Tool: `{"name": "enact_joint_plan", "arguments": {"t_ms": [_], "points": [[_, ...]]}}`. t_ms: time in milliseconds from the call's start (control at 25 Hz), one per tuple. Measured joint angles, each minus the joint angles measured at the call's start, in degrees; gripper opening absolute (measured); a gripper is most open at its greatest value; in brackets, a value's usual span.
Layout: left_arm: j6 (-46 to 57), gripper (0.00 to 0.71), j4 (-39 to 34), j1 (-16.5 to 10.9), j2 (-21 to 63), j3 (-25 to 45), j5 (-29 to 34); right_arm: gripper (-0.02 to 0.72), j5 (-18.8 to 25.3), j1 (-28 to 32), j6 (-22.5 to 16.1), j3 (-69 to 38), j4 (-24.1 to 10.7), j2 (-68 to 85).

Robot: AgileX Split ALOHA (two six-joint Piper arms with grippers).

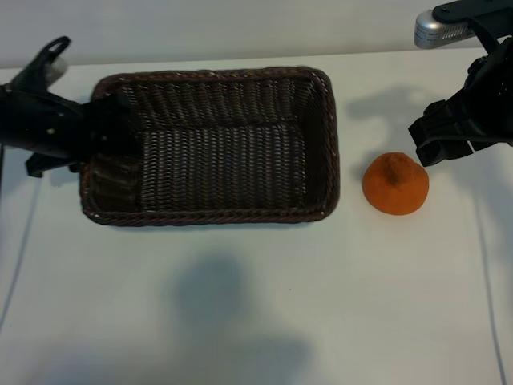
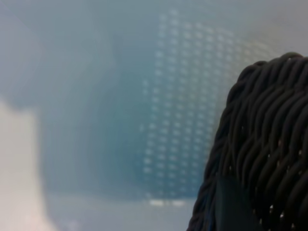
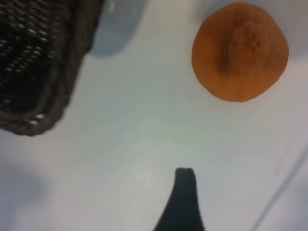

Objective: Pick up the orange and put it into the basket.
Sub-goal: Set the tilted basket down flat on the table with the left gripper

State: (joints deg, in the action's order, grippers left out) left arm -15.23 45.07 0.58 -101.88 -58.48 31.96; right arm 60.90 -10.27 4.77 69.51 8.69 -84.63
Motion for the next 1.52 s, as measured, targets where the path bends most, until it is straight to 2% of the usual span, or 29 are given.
{"name": "enact_joint_plan", "arguments": {"t_ms": [200, 320, 1520], "points": [[-0.1, 0.326, 0.2, 3.7, -4.9, -3.5, 0.1, 0.595, 0.1, 0.0, 0.0, 0.0, 0.0, 0.0], [0.1, 0.326, 0.5, 4.5, -6.9, -4.6, 0.1, 0.595, 0.2, 0.0, 0.0, 0.0, 0.0, 0.0], [5.2, 0.333, -2.6, 4.6, -8.8, -4.7, -0.9, 0.595, 1.6, 0.0, 0.0, 0.0, 0.0, 0.0]]}}
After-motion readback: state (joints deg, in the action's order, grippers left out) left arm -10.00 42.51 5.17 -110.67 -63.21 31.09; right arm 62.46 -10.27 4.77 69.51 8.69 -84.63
